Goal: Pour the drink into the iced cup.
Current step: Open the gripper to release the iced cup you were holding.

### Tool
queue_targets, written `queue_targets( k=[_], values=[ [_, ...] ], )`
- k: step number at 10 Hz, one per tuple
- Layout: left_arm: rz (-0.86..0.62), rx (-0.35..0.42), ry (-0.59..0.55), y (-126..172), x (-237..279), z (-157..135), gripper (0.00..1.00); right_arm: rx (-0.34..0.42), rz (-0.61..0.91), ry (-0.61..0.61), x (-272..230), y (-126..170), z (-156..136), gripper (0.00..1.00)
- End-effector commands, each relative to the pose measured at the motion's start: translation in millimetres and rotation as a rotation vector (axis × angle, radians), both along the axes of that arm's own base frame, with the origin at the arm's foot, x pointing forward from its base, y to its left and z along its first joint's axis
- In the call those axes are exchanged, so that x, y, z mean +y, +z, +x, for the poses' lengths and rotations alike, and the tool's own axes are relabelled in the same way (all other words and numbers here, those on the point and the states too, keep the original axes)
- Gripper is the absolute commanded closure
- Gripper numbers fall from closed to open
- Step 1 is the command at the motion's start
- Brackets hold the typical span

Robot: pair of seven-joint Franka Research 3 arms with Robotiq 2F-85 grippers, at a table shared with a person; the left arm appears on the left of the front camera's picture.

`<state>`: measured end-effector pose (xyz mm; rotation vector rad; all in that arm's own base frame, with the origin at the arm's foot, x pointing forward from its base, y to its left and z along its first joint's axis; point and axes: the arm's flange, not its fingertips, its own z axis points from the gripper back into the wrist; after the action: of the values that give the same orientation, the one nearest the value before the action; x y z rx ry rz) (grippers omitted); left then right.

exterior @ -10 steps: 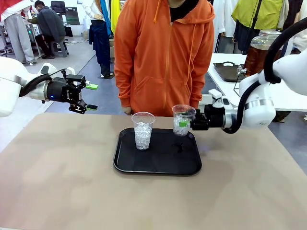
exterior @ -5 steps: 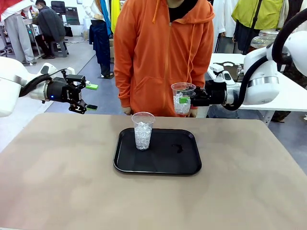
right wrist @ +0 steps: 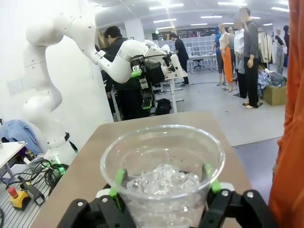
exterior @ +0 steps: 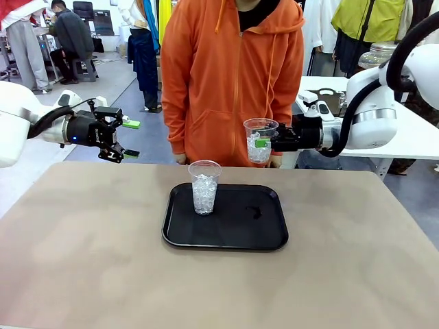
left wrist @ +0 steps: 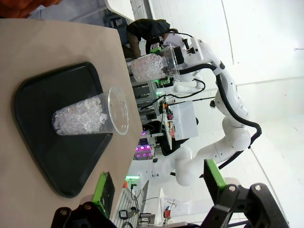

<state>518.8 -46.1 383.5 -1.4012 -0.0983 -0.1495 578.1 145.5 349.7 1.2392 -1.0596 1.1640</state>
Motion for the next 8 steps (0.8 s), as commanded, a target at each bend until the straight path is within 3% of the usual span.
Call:
queue_targets(
  k=[1, 8],
  values=[
    [-0.008, 0.003, 0.004, 1.8, 0.1, -0.4, 0.00, 0.000, 0.009, 0.011, -0.1, 3.2, -2.7, 0.20],
    [-0.008, 0.003, 0.004, 1.8, 0.1, -0.4, 0.00, 0.000, 0.009, 0.011, -0.1, 3.2, -2.7, 0.20]
  ],
)
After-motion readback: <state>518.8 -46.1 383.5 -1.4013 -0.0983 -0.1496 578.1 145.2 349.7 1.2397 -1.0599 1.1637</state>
